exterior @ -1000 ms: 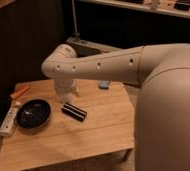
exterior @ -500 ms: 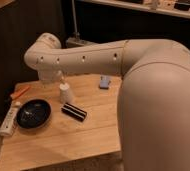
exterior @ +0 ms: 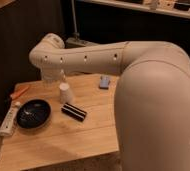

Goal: Push the ceramic bowl across the table

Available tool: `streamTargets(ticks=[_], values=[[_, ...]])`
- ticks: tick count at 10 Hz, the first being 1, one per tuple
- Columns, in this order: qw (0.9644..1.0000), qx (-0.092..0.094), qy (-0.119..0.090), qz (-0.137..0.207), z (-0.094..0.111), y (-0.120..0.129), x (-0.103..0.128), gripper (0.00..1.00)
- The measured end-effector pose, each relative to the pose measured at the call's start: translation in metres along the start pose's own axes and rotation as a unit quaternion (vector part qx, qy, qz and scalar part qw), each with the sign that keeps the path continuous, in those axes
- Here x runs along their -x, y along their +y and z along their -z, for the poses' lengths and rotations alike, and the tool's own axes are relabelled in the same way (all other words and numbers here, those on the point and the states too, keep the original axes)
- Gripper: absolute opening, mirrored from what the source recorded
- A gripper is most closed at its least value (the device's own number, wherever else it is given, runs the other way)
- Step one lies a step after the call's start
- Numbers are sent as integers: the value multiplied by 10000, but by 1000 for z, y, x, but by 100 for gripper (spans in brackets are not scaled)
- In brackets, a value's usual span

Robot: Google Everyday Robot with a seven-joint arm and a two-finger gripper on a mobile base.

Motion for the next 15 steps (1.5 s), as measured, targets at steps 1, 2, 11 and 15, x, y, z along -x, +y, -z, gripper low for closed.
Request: streamTargets(ticks=[1,2,11,15], values=[[9999,70,13,137,-10,3,12,65],[9992,177,31,357,-21,11,26,65],[9973,360,93,634,-35,12,36,65],[9977,356,-370,436,-23,1,37,65]])
